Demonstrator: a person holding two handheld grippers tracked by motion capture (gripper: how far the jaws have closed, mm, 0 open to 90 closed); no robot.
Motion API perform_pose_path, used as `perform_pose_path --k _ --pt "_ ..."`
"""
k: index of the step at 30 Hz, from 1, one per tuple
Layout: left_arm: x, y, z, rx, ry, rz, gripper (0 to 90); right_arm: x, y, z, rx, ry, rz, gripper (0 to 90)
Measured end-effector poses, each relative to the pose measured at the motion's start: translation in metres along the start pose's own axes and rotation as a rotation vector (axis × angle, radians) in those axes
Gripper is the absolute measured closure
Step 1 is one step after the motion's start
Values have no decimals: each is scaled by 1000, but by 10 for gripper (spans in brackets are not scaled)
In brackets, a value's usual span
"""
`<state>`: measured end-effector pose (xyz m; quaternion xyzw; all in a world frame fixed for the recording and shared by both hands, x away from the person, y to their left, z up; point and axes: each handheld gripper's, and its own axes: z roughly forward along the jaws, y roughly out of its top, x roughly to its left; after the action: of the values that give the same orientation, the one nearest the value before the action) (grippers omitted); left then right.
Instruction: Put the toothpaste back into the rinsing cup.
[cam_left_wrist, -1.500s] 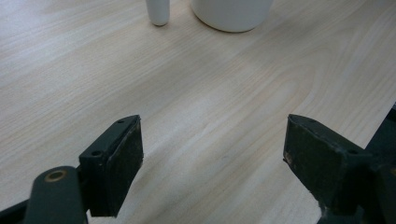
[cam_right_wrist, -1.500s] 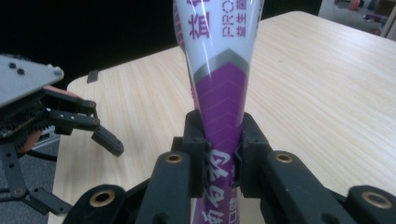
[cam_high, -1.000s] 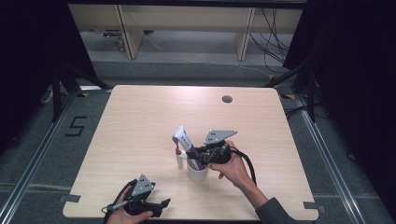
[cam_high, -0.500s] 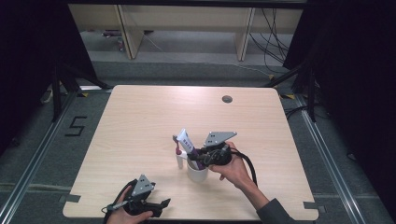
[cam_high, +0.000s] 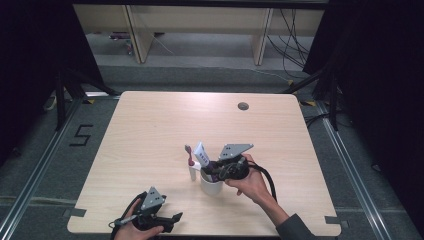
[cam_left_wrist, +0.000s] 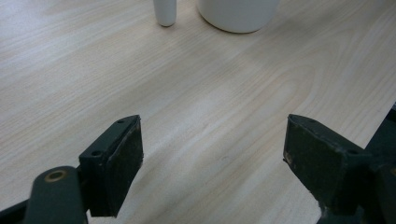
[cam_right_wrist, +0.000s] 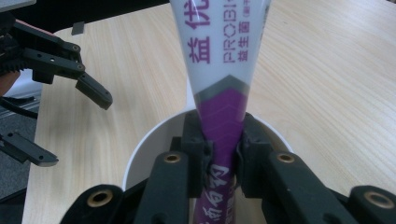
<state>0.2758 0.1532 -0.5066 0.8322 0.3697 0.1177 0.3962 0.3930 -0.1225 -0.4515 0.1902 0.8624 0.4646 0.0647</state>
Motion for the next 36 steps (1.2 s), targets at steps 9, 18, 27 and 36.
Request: perform_pose_path --k 9,18,27,36 --pt "0 0 1 -1 3 2 194 0 -1 0 -7 -1 14 756" --pt "0 0 1 0 2 2 194 0 -1 -1 -6 4 20 731" --pt "0 0 0 1 -1 3 194 -1 0 -4 -35 -10 25 660" --pt "0 0 0 -1 1 2 194 1 5 -10 -39 -30 24 596"
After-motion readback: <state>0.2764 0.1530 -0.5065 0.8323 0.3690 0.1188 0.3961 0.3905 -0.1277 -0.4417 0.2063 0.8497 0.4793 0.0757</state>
